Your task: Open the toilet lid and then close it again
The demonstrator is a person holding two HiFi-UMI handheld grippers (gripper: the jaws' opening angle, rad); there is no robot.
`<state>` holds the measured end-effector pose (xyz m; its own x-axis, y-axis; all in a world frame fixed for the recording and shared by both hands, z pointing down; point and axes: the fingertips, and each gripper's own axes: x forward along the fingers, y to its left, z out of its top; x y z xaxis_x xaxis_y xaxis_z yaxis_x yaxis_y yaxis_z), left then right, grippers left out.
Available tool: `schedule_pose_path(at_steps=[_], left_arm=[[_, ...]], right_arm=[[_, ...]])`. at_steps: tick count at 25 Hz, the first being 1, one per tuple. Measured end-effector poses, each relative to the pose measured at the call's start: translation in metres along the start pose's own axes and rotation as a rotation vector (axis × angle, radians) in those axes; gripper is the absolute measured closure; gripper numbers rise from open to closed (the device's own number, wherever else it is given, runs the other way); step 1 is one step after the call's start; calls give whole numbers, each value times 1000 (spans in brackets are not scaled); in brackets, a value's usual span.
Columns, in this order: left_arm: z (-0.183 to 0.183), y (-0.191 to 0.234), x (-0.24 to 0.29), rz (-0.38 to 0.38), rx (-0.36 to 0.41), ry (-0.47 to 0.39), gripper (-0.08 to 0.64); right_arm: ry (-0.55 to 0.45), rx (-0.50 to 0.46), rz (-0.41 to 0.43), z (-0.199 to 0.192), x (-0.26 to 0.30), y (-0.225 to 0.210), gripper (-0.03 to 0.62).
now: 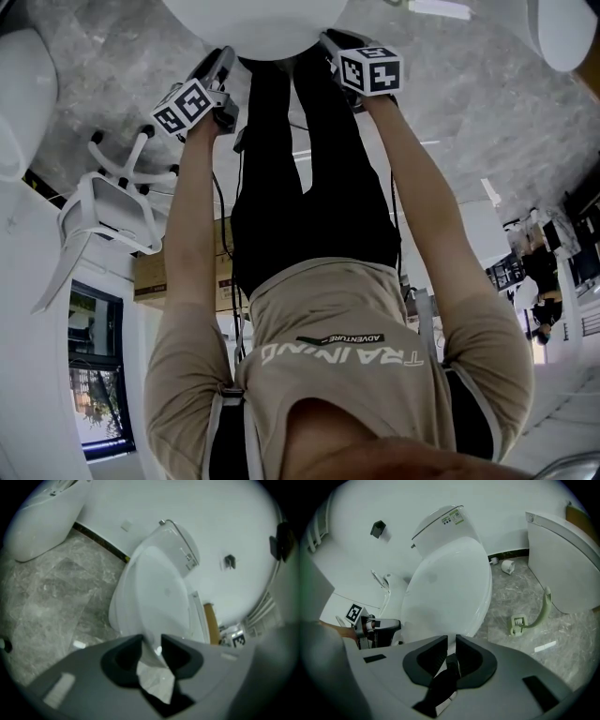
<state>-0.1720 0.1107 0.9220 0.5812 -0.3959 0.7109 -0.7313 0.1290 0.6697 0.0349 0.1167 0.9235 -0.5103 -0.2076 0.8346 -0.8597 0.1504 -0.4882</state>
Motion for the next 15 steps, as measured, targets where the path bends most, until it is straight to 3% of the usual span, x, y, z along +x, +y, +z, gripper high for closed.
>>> schedule_pose_path(at_steps=[6, 8, 15], left_arm=[[1, -2, 3, -5, -22, -2, 422], [4, -2, 7, 1, -28, 2, 402], [6, -1, 10, 16, -12, 33, 403]], right_arm=[[-16, 44, -30, -2, -4, -11, 569], [-19, 69, -13, -1, -2, -12, 459], [-18, 87, 46, 7, 4, -13, 452]])
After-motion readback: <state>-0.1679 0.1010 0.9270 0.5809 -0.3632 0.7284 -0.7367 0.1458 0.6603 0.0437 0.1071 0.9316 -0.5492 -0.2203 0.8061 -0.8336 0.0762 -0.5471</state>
